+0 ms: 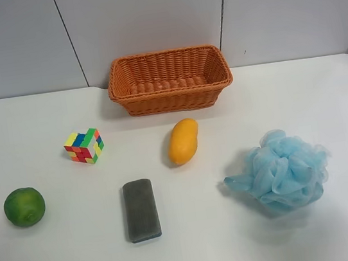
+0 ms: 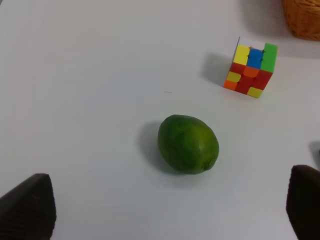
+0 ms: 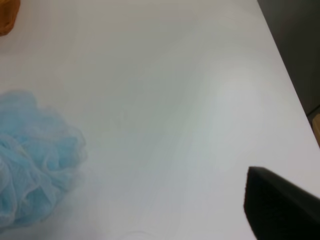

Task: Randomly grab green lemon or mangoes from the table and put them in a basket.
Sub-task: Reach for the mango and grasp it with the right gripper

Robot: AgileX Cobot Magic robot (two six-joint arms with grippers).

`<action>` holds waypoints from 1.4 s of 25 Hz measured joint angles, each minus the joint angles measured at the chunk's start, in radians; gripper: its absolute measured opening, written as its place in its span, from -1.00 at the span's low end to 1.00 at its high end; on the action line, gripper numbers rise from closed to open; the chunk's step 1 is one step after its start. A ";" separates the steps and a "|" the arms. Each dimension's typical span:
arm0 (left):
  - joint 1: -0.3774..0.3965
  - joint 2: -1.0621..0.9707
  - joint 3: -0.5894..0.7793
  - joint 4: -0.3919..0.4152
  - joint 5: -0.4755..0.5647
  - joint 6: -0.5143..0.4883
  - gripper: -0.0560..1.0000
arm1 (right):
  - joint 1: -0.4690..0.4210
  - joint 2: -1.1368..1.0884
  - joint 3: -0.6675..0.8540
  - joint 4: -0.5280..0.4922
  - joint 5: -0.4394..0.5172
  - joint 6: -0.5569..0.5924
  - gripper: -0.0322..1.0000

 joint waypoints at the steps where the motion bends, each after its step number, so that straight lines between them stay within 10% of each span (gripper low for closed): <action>1: 0.000 0.000 0.000 0.000 0.000 0.000 0.82 | 0.000 0.000 0.000 0.000 0.000 0.000 0.95; 16: 0.000 0.000 0.000 0.000 0.000 0.000 0.82 | 0.000 0.022 -0.062 0.068 -0.071 -0.130 0.95; 28: 0.000 -0.001 0.000 0.000 0.000 0.000 0.82 | 0.000 0.680 -0.490 0.215 -0.134 -0.222 0.95; 35: 0.000 -0.003 0.000 0.000 0.000 0.000 0.82 | 0.034 0.999 -0.541 0.481 -0.132 -0.217 0.93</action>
